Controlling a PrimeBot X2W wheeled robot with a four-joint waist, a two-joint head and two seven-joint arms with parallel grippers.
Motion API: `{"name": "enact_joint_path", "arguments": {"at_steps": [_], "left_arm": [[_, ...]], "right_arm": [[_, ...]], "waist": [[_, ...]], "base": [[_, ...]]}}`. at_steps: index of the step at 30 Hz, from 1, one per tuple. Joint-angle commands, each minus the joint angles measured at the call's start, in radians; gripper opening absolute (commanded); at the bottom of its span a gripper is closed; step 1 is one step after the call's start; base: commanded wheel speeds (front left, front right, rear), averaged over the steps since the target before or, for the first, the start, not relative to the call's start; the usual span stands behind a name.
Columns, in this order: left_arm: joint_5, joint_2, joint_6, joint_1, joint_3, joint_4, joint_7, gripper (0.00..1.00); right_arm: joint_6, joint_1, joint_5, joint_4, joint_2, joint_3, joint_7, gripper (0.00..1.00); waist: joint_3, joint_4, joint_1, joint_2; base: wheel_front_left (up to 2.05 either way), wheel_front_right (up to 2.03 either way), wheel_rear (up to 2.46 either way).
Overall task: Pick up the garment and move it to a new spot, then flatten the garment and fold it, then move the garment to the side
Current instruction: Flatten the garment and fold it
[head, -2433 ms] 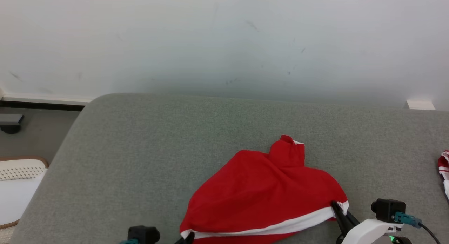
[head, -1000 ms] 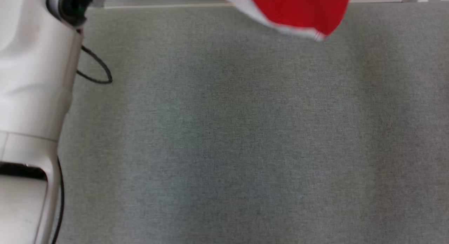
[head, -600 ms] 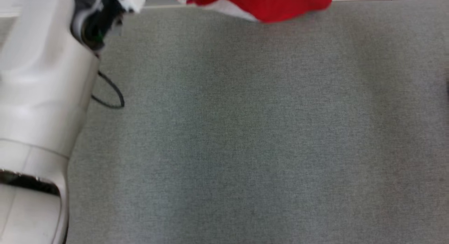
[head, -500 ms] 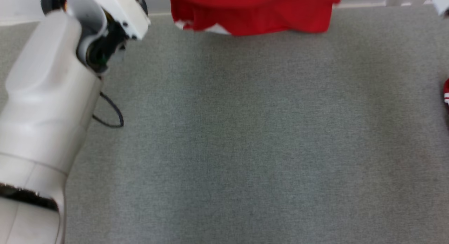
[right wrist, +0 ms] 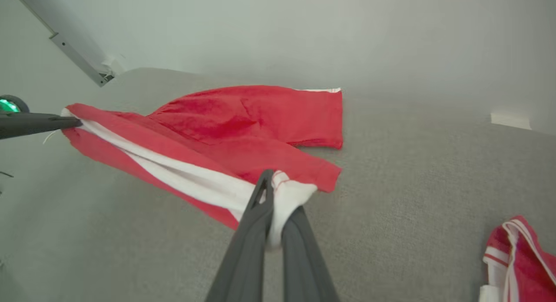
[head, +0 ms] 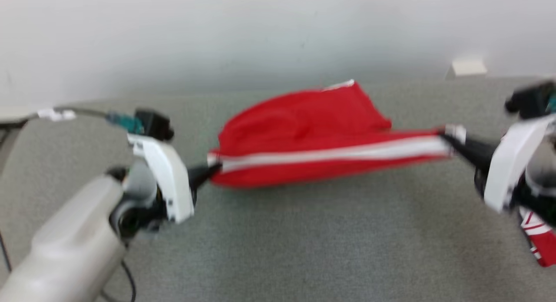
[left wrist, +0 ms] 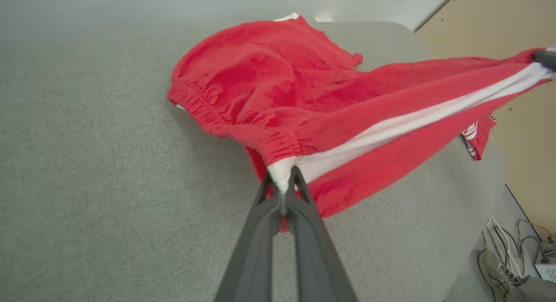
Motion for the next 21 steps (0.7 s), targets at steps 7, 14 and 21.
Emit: {"name": "enact_joint_path", "arguments": {"at_steps": [7,14,21], "left_arm": [[-0.071,0.083,0.015,0.185,-0.045,-0.142,0.087,0.0],[-0.121,0.191,0.079,0.327,-0.082,-0.368,0.173,0.0],[-0.217,0.267,0.153,0.385,-0.049,-0.542,0.222,0.0]], "right_arm": [[-0.003,0.181,0.066,-0.129,-0.115,0.048,0.101,0.0],[-0.003,0.315,0.091,-0.313,-0.258,0.04,0.171,0.0],[-0.003,0.349,0.095,-0.407,-0.308,-0.014,0.247,0.0]], "waist": [[-0.135,-0.018,0.0001,0.0],[-0.16,-0.023,0.0001,0.0],[-0.154,-0.025,0.0001,0.0]], "base": [[0.0,0.0,0.0],[0.0,0.0,0.0],[0.0,0.0,0.0]]}}
